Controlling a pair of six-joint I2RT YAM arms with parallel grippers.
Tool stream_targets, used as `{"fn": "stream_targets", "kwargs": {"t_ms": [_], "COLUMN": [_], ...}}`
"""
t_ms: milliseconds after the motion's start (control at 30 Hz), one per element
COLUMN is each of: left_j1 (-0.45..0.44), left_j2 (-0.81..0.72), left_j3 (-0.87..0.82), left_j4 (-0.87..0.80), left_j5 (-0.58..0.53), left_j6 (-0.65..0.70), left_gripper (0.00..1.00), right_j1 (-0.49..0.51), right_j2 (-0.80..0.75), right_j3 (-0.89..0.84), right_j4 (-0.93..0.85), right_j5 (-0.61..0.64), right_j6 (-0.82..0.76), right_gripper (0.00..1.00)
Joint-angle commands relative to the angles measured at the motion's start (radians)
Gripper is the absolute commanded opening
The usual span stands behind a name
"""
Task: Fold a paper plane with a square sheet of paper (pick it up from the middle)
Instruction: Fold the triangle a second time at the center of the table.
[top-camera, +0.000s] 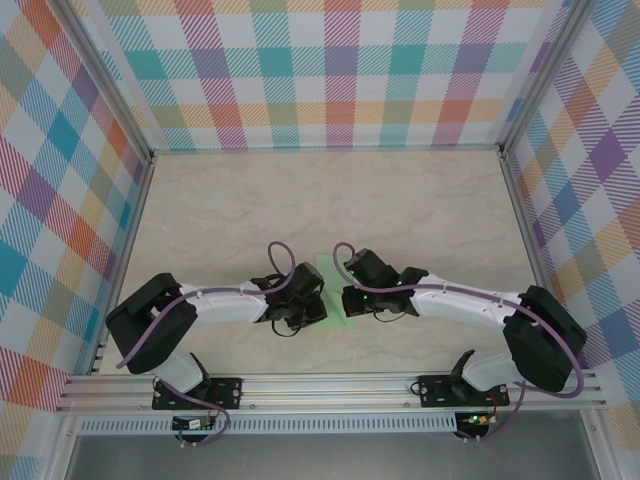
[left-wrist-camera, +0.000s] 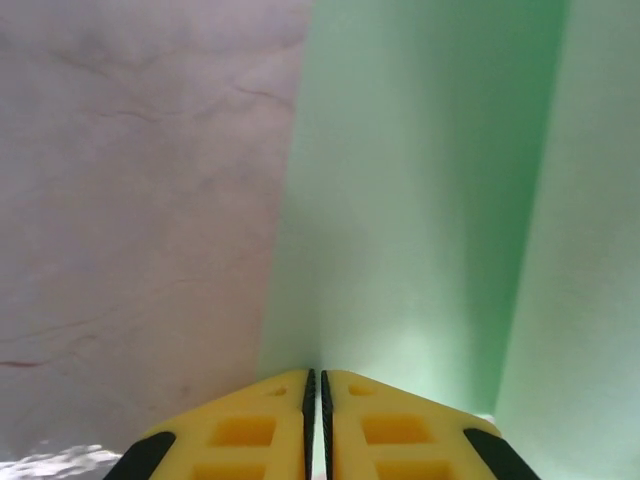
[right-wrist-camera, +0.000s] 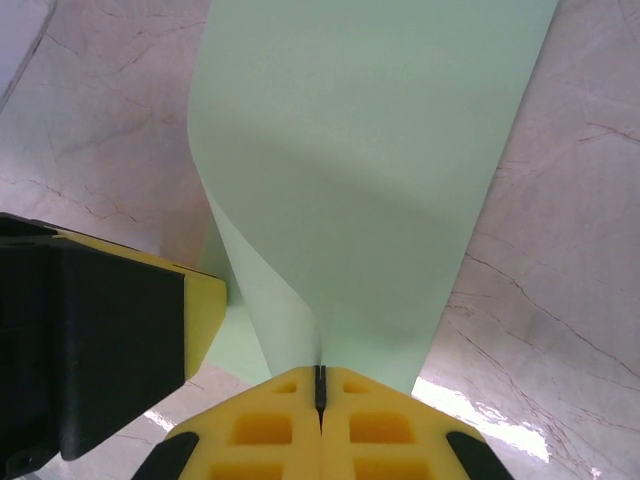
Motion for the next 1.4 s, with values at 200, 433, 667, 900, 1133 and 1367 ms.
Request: {"fn": "stream_targets", "kwargs": {"t_ms": [200,433,667,900,1133,1367], "left_j1": [0.023,0.028,0.028,0.028,0.028,0.027], "left_j2": [0.001,0.015,0.012,0.000,0.004,0.004], "left_j3": [0.069,0.112,0.096,0.082,0.076,0.071], "left_j4": [-0.264,-0.316,-0.290,-0.256,-0.246,-0.242], "left_j5": [-0.150,-0.179,-0.166,-0.148,-0.140,-0.135], "left_j6": [0.065,0.103,0.095,0.092,0.092,0.088], "left_gripper": [0.12,0.13,0.13,0.13,0.13,0.13], "right_j1": [-0.013,-0.024,-0.032,-0.044,-0.055,-0.060], "right_j2": [0.066,0.130,0.175,0.193,0.228,0.267], "right_j3": [0.071,0.119,0.146,0.119,0.112,0.126], "right_j4": [0.021,0.016,-0.018,-0.010,0.015,0.018], "right_j5": [-0.083,-0.087,-0.077,-0.073,-0.062,-0.054], "right_j6": [-0.007,-0.023,-0.058,-0.065,-0.080,-0.097], "right_gripper": [0.04,0.04,0.04,0.04,0.04,0.04]}}
